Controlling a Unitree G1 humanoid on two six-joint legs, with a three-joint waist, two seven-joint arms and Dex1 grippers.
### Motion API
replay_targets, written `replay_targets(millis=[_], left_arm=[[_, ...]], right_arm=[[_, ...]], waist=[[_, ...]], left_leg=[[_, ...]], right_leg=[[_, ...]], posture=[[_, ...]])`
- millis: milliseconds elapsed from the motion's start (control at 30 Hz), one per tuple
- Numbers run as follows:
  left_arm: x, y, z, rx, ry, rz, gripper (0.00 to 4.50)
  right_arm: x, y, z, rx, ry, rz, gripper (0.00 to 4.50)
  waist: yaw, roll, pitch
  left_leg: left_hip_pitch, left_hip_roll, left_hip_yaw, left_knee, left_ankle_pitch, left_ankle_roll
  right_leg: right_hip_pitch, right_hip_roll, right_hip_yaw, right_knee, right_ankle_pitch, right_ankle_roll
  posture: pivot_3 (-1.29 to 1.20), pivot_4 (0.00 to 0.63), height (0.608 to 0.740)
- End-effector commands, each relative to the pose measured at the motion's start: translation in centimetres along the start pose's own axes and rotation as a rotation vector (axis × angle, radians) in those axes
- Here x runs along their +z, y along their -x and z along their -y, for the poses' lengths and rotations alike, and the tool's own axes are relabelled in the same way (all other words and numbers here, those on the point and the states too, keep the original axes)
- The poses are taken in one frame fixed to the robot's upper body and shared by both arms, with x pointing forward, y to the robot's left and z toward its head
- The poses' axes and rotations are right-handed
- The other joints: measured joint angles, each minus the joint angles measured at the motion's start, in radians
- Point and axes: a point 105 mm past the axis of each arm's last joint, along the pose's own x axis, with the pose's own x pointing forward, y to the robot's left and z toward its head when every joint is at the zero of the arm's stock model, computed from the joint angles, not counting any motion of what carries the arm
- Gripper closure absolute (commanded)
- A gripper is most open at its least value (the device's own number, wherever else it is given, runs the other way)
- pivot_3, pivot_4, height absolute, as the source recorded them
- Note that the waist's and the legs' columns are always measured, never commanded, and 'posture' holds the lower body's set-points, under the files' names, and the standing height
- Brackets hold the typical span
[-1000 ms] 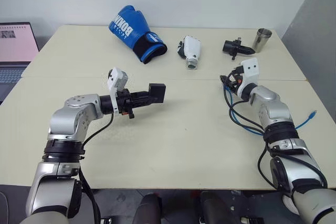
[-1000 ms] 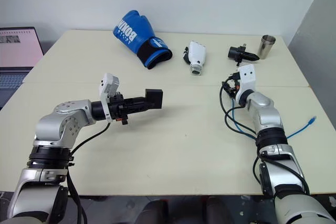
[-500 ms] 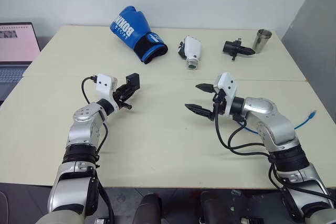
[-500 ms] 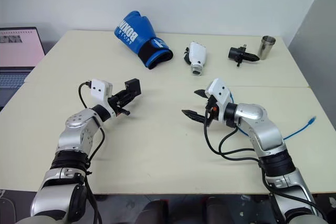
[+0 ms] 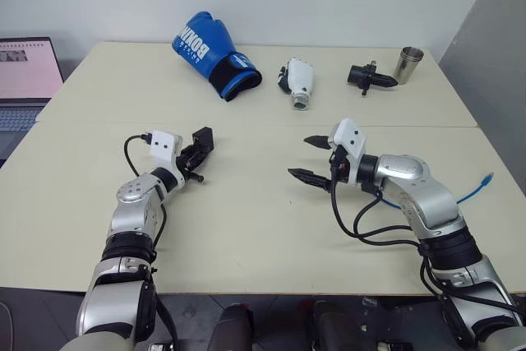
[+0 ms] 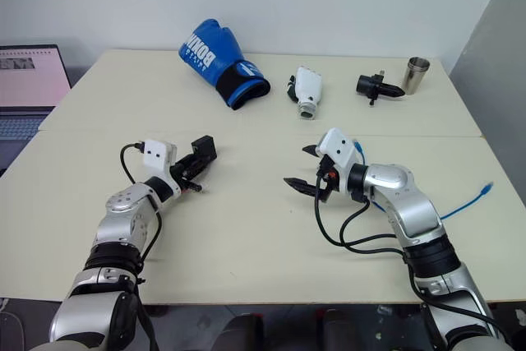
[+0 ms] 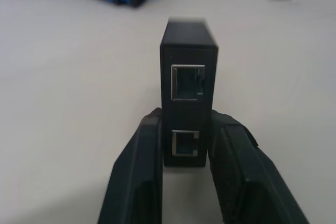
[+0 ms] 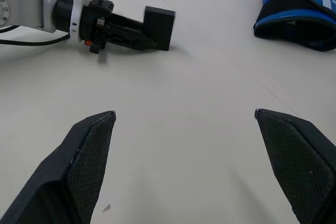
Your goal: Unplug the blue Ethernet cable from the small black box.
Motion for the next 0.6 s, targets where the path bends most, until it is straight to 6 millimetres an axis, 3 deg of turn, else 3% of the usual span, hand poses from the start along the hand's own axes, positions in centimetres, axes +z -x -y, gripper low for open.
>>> replay_targets(millis=[33, 367, 600], left_arm=[[-0.7, 0.5, -0.7, 0.023, 0.021, -0.032, 1.97], [-0.5, 1.1, -1.3, 0.039, 0.022, -0.032, 0.01], [0.1, 1.7, -1.2, 0.019, -0.020, -0.026, 0.01]], right_arm=[[1.9, 0.1, 0.1, 0.009, 0.054, 0.041, 0.00], [2.4, 0.1, -0.8, 0.080, 0.032, 0.061, 0.00], [2.5, 0.1, -1.1, 0.098, 0.033, 0.057, 0.00]], waist=[[0.000, 0.000, 0.000], [-0.003, 0.000, 0.000], [-0.004, 0.000, 0.000]], left_leg=[[0.000, 0.000, 0.000, 0.000, 0.000, 0.000], [0.001, 0.001, 0.000, 0.000, 0.000, 0.000], [0.001, 0.001, 0.000, 0.000, 0.000, 0.000]], right_leg=[[0.000, 0.000, 0.000, 0.000, 0.000, 0.000], [0.000, 0.000, 0.001, 0.002, 0.000, 0.000], [0.000, 0.000, 0.001, 0.002, 0.000, 0.000]], posture=[[0.00, 0.150, 0.740], [0.00, 0.150, 0.740], [0.00, 0.150, 0.740]])
